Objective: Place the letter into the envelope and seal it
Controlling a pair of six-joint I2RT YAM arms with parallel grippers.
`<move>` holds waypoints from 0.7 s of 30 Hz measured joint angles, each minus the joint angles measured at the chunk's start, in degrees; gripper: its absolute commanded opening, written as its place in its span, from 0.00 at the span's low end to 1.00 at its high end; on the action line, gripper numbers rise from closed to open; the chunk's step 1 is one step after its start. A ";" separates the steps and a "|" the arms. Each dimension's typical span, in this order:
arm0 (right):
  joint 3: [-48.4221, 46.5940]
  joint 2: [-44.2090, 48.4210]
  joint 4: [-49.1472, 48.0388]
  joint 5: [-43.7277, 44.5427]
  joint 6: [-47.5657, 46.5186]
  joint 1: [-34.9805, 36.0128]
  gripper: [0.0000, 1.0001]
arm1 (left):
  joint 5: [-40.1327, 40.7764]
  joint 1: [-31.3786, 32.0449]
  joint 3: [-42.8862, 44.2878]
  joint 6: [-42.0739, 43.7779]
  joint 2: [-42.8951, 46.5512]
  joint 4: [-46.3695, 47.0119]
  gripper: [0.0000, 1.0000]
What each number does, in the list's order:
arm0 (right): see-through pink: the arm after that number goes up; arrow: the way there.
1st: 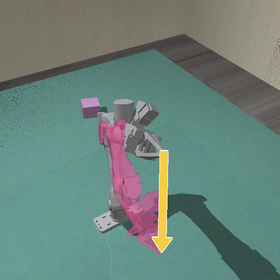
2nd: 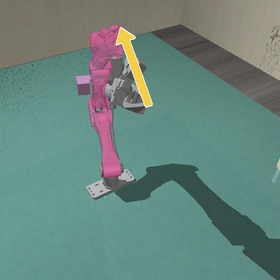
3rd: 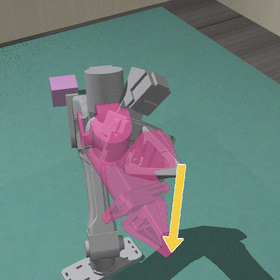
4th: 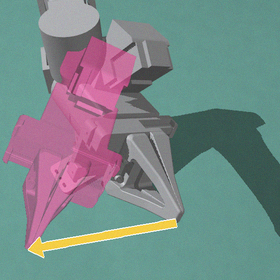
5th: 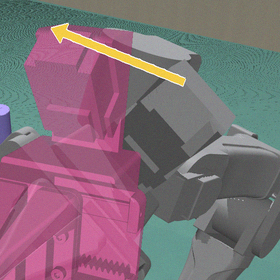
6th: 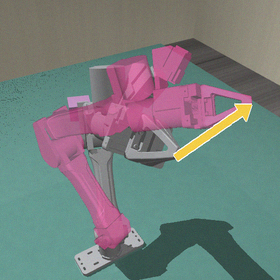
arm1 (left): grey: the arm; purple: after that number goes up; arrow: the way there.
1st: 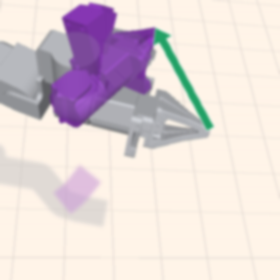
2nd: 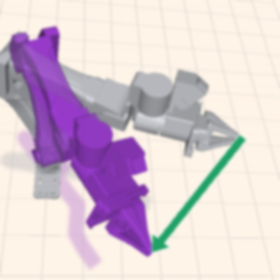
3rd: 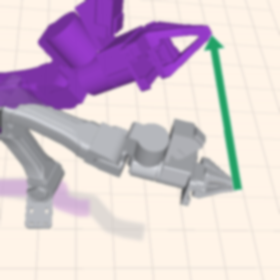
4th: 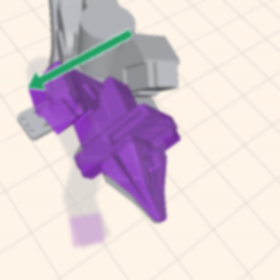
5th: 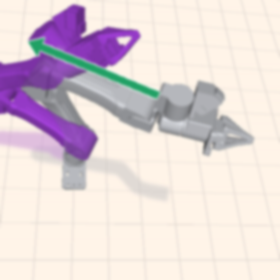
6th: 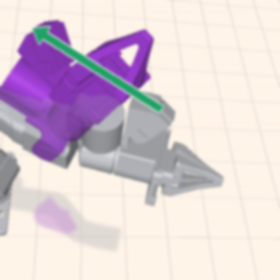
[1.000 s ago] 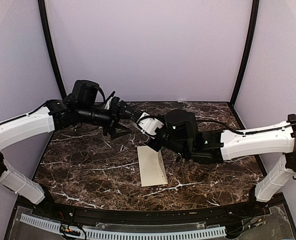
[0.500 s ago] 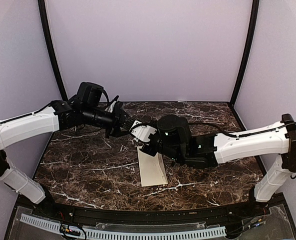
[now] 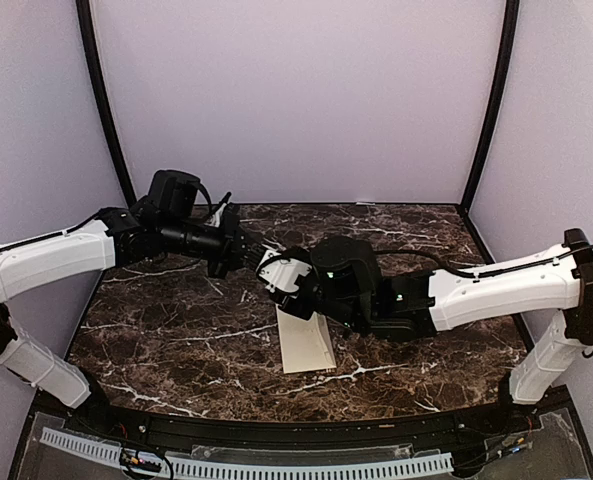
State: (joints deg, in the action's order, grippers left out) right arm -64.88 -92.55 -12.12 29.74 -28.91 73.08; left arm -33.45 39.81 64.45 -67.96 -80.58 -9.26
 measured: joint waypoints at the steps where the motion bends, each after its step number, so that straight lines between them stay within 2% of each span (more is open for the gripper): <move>1: 0.11 0.17 0.35 -0.24 0.59 0.24 0.62 | 0.26 -0.11 -0.72 0.37 0.59 0.68 0.00; 4: 1.60 2.45 2.23 -1.53 3.85 0.79 0.73 | 1.64 -0.20 -3.93 2.51 3.48 4.90 0.00; 12: 6.54 17.20 4.20 -7.08 20.81 -0.59 0.84 | 1.60 -0.33 -16.13 14.16 13.46 24.76 0.00; 14: 7.13 19.52 4.09 -10.80 26.69 -2.80 0.85 | -0.37 -0.35 -18.58 17.31 14.78 29.44 0.00; 18: 10.58 22.53 1.18 -23.61 40.24 -11.61 0.87 | -4.98 -0.33 -21.40 21.18 15.78 36.54 0.00; 21: 13.57 22.88 -2.29 -33.29 48.94 -16.44 0.83 | -8.39 -0.33 -22.05 22.53 15.89 40.72 0.00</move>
State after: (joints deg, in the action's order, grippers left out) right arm -51.31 -69.67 -14.41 -3.55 20.03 56.64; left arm -41.85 39.48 42.39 -45.43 -64.69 31.46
